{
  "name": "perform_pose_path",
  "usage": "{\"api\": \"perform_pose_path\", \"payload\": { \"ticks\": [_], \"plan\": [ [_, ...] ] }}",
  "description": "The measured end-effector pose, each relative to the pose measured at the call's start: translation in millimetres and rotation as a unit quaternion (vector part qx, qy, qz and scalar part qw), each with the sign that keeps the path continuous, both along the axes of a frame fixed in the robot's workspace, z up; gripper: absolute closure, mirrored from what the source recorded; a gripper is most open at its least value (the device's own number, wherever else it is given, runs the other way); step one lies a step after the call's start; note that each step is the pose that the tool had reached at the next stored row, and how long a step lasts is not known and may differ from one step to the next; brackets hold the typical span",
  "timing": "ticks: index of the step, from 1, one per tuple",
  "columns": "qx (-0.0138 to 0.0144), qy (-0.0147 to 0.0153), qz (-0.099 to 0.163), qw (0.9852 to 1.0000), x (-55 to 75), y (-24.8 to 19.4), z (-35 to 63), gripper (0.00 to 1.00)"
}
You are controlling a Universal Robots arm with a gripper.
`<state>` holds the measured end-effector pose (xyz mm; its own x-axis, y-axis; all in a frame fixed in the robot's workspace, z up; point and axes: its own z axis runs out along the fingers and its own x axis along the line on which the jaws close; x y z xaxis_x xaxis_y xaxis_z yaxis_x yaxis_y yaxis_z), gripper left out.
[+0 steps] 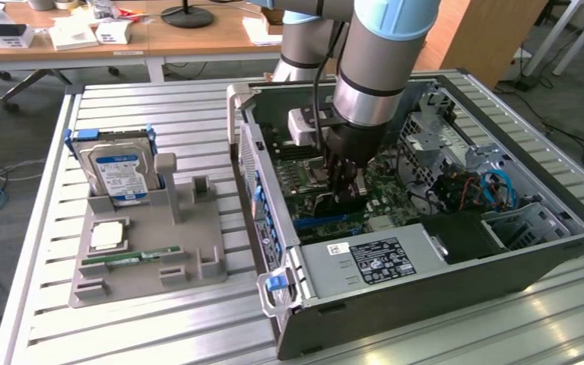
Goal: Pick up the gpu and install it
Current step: 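Insert the gpu into the slot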
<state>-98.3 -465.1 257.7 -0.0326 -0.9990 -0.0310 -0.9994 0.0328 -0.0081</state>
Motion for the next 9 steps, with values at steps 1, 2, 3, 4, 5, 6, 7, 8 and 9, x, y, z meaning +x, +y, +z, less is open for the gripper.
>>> {"api": "perform_pose_path", "payload": {
  "ticks": [1, 2, 3, 4, 5, 6, 7, 8, 9],
  "plan": [
    [0.0000, 0.0000, 0.000, 1.0000, 0.0, 0.0, 0.0, 0.74],
    [0.0001, -0.0001, 0.001, 1.0000, -0.1, 0.0, -0.1, 0.74],
    [0.0001, -0.0002, 0.001, 1.0000, 0.0, 0.0, -0.2, 0.74],
    [0.0001, -0.0005, 0.002, 1.0000, 0.0, 0.0, -0.4, 0.74],
    [0.0001, -0.0011, 0.002, 1.0000, -0.1, 0.0, -0.6, 0.74],
    [0.0001, -0.0018, 0.002, 1.0000, -0.1, 0.0, -0.9, 0.74],
    [0.0000, -0.0023, 0.002, 1.0000, 0.0, 0.0, -1.1, 0.74],
    [0.0001, -0.0028, 0.003, 1.0000, 0.0, 0.0, -1.2, 0.74],
    [0.0000, -0.0034, 0.003, 1.0000, -0.1, 0.0, -1.4, 0.74]
  ]
}}
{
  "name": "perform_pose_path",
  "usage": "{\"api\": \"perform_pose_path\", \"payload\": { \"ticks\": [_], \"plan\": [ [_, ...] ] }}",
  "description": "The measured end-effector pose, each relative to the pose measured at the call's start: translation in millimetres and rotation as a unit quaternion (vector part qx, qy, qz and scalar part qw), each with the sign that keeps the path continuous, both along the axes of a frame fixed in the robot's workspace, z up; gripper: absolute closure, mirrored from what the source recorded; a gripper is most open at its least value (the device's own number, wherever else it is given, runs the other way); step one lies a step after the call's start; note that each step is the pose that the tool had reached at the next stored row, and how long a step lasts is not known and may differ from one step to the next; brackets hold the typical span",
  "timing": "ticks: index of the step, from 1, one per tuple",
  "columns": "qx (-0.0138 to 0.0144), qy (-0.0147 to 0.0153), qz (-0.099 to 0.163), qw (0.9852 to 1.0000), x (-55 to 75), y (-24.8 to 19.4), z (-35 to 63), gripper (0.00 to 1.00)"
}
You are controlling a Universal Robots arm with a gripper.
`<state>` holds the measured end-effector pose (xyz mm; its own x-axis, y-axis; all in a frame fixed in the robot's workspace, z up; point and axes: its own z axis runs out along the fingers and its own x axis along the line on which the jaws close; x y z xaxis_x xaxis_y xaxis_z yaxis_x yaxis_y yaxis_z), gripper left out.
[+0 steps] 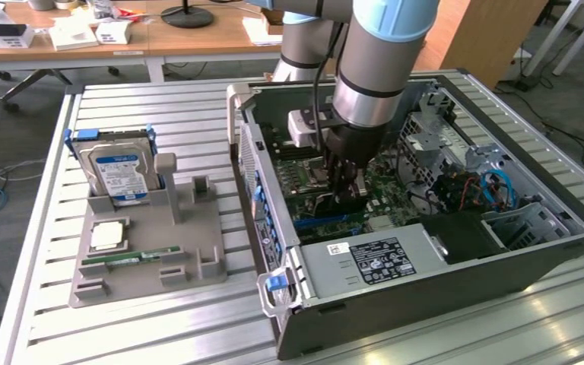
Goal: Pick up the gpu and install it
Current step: 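Insert the gpu into the slot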
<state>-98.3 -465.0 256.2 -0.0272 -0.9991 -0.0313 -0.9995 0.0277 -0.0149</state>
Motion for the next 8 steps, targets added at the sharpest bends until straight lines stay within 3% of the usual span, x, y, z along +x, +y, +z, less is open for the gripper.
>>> {"api": "perform_pose_path", "payload": {
  "ticks": [8],
  "plan": [
    [0.0001, -0.0008, 0.000, 1.0000, -2.9, 0.1, -0.2, 0.74]
  ]
}}
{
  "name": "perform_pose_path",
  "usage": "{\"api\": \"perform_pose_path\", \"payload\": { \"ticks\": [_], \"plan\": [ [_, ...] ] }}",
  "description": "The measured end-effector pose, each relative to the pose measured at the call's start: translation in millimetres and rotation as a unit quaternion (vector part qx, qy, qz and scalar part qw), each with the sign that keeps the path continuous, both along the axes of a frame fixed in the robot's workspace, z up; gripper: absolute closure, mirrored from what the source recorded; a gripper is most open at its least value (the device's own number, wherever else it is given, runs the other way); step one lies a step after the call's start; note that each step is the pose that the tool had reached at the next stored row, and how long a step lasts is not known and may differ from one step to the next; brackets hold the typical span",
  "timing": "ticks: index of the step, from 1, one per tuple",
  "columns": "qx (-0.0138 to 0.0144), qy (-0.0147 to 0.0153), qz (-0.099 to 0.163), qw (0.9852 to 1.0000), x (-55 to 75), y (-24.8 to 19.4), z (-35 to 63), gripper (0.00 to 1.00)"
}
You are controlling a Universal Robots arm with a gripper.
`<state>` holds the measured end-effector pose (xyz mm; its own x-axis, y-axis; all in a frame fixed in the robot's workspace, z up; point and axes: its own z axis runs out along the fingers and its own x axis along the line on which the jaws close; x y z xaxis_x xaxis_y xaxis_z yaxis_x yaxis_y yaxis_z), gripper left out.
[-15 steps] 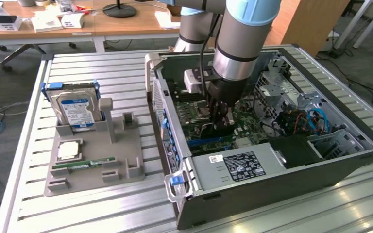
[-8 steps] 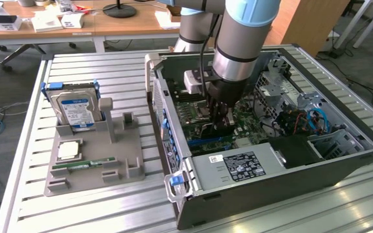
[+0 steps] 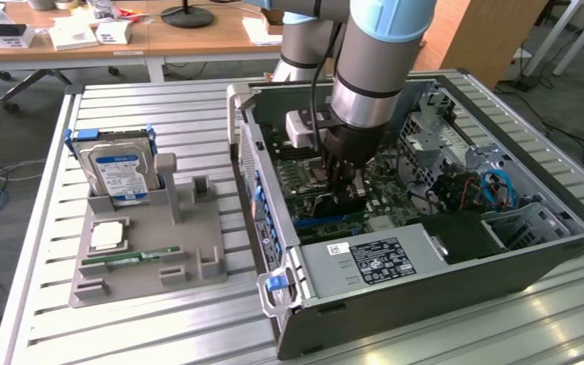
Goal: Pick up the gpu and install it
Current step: 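Insert the gpu into the slot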
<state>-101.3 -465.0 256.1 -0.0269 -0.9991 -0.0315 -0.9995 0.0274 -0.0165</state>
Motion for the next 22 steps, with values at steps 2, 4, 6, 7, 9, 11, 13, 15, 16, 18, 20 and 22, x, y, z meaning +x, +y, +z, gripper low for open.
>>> {"api": "perform_pose_path", "payload": {
  "ticks": [2, 4, 6, 7, 9, 11, 13, 15, 16, 18, 20, 22],
  "plan": [
    [-0.0001, -0.0008, 0.000, 1.0000, -0.1, 0.0, -0.1, 0.74],
    [-0.0001, -0.0019, 0.000, 1.0000, -0.1, 0.0, -0.1, 0.74],
    [-0.0001, -0.0029, 0.000, 1.0000, -0.2, 0.0, -0.2, 0.74],
    [-0.0001, -0.0033, 0.000, 1.0000, -0.1, 0.0, -0.2, 0.74],
    [0.0000, -0.0037, 0.000, 1.0000, -0.1, 0.0, -0.2, 0.74],
    [0.0000, -0.0038, 0.000, 1.0000, 0.0, 0.0, -0.2, 0.74],
    [-0.0001, -0.0038, 0.000, 1.0000, 0.0, 0.0, -0.2, 0.74],
    [-0.0001, -0.0037, 0.000, 1.0000, 0.3, -0.1, -0.1, 0.74],
    [-0.0001, -0.0037, 0.000, 1.0000, 0.4, -0.1, -0.1, 0.74],
    [-0.0001, -0.0038, 0.000, 1.0000, 0.5, 0.0, -0.2, 0.74],
    [-0.0001, -0.0038, 0.000, 1.0000, 0.5, 0.0, -0.2, 0.74],
    [0.0000, -0.0038, 0.000, 1.0000, 1.1, 0.0, -0.2, 0.74]
  ]
}}
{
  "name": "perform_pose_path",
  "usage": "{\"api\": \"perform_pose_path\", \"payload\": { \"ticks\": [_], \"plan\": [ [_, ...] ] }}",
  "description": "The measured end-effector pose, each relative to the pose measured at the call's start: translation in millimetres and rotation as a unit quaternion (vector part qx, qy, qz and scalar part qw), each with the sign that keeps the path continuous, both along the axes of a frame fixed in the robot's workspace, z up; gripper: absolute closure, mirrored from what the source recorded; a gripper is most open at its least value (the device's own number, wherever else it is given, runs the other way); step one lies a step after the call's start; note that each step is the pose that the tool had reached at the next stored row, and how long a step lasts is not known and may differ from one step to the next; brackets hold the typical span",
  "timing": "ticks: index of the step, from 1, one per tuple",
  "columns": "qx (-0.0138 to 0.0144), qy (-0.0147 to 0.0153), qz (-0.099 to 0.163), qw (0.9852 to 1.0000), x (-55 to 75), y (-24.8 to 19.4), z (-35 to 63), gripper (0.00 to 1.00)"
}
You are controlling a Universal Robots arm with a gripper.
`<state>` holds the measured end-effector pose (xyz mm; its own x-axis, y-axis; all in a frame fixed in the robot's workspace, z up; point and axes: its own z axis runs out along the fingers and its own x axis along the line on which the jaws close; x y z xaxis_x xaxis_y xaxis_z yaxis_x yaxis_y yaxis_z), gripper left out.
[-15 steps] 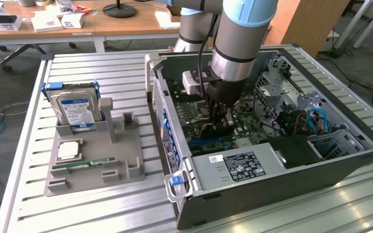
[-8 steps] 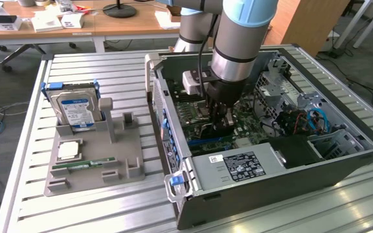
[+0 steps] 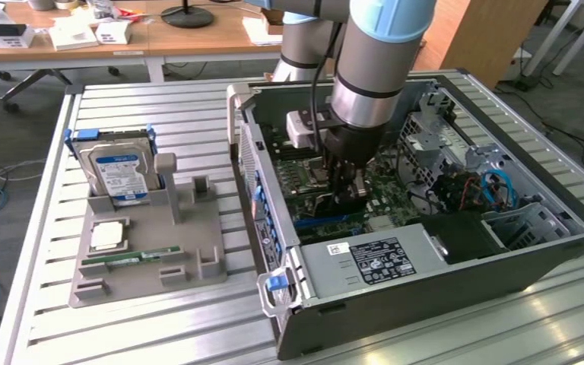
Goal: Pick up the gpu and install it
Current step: 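Insert the gpu into the slot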
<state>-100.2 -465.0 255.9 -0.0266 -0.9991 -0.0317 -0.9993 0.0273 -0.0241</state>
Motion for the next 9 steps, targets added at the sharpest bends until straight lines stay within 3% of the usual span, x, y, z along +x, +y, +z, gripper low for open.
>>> {"api": "perform_pose_path", "payload": {
  "ticks": [9],
  "plan": [
    [-0.0001, 0.0000, 0.000, 1.0000, 1.0, 0.1, -0.7, 0.74]
  ]
}}
